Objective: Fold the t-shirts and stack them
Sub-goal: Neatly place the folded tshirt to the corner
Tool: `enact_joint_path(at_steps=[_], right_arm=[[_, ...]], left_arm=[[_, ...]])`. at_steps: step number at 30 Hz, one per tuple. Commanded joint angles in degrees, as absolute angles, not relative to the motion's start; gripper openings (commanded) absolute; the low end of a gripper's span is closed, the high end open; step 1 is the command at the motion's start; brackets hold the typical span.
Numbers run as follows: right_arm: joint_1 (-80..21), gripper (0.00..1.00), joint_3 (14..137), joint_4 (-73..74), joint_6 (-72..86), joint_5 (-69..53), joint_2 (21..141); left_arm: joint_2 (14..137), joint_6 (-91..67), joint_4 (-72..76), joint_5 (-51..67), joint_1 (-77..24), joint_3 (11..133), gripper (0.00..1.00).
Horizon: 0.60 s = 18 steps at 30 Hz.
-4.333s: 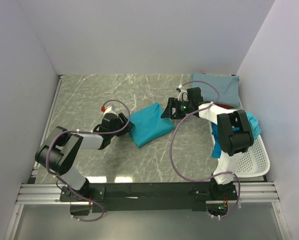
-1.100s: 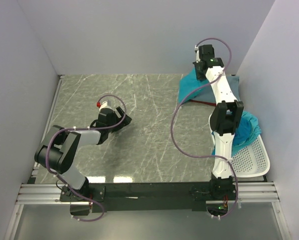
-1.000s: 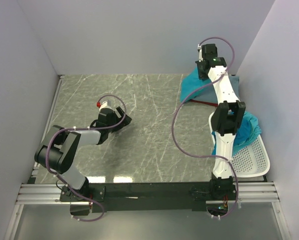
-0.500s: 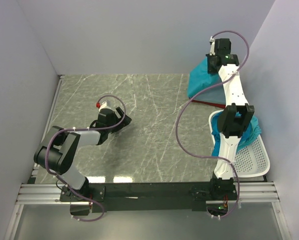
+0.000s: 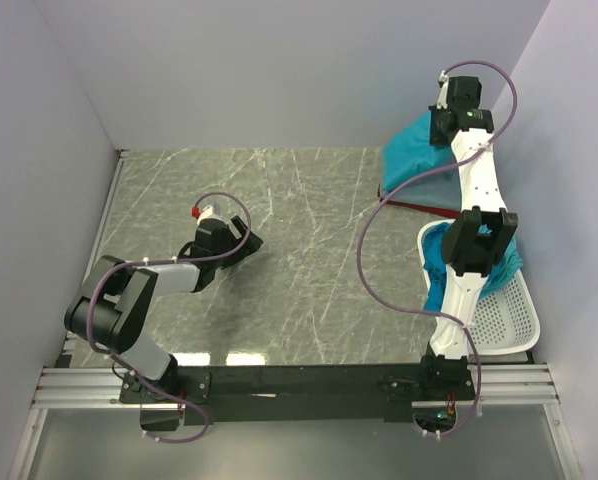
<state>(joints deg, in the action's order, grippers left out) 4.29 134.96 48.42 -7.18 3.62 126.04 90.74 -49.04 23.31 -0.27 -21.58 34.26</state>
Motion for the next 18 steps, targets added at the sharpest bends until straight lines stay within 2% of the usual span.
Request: enact_joint_path(at_steps=[1, 3, 4, 5, 6, 7, 12, 18], right_arm=[[5.9, 0.0, 135.8, 43.6, -6.1, 4.7, 125.2], [6.2, 0.04, 136.0, 42.9, -5.8, 4.7, 126.3], [6.4, 0.13, 136.6, 42.8, -5.2, 5.6, 126.7], [6.6, 0.3, 136.7, 42.6, -4.8, 6.5, 127.1], [6.8, 0.83, 136.8, 42.7, -4.3, 8.3, 127.8], [6.9, 0.89, 136.9, 42.9, -3.0, 9.3, 128.0], [6.3, 0.91, 130.4, 41.9, -0.4, 9.3, 122.4], [3.1, 0.92, 107.7, 32.7, 3.9, 9.7, 106.0]], left_arm=[[88.1, -48.9, 20.7, 0.2, -22.1, 33.0, 0.87], [87.5, -48.6, 20.5, 0.2, -22.1, 33.0, 0.87], [87.3, -48.4, 20.2, 0.2, -22.1, 33.3, 0.88], [87.2, -48.1, 20.0, 0.2, -22.1, 33.5, 0.88], [86.8, -48.0, 19.8, 0.2, -22.2, 33.7, 0.88], [86.7, -47.9, 19.5, 0.2, -22.2, 33.7, 0.88], [83.2, -47.0, 18.6, 0.2, -22.4, 33.2, 0.88], [77.1, -45.4, 15.8, -2.0, -22.9, 33.8, 0.88]])
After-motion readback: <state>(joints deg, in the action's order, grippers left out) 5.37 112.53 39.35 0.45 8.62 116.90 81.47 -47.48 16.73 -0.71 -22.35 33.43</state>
